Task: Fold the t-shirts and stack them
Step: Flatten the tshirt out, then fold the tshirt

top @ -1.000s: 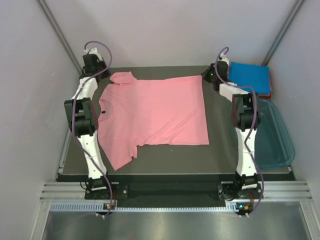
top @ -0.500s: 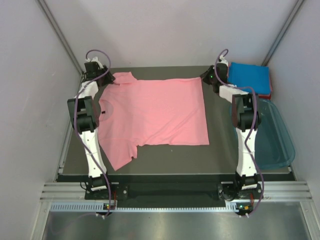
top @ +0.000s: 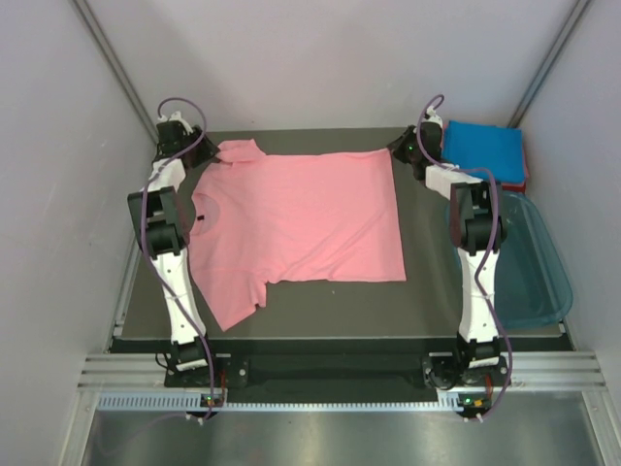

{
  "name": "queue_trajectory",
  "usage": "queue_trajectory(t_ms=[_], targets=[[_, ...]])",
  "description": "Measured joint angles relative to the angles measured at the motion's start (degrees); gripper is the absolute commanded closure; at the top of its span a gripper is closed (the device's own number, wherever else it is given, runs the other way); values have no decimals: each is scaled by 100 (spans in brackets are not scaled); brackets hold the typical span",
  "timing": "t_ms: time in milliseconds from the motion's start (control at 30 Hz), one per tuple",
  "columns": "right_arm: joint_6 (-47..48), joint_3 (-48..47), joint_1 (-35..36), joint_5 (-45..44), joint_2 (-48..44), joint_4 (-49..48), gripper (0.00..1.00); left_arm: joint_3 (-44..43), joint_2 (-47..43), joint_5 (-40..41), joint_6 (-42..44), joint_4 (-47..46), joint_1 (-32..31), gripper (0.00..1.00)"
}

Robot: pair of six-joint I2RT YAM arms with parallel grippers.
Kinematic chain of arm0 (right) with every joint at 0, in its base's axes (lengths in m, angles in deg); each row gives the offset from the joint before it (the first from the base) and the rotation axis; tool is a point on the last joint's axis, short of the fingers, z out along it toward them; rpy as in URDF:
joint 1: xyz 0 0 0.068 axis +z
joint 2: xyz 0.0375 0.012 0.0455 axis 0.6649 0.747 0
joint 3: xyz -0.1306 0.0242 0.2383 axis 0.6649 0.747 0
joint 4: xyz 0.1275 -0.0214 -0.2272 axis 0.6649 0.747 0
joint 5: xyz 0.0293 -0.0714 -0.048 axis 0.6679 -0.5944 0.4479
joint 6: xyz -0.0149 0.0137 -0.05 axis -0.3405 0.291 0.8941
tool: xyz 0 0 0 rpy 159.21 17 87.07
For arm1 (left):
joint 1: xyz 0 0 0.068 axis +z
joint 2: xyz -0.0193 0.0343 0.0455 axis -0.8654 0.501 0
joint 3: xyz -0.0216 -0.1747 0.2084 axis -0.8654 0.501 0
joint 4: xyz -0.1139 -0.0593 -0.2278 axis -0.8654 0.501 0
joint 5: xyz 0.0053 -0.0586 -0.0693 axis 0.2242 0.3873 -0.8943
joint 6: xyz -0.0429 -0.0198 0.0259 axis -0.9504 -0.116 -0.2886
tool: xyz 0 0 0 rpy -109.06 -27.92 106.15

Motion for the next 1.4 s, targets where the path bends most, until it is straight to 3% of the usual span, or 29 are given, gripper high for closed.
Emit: queue_trajectory(t_ms=[500,633,1033,1400], targets=[[-85,-4,0,42,9,-52,100,-240,472,-297,-205,-299,-28,51],[-109,-13,0,55,35,-83,100,-264,472,-348,-297,-302,-33,100],[59,-164,-55,59,35,-96,100,-531,286,-157,-205,-98,-55,100],[267,393,-151,262,-437,-160,100,369,-970,101,57,-2,-55,100]])
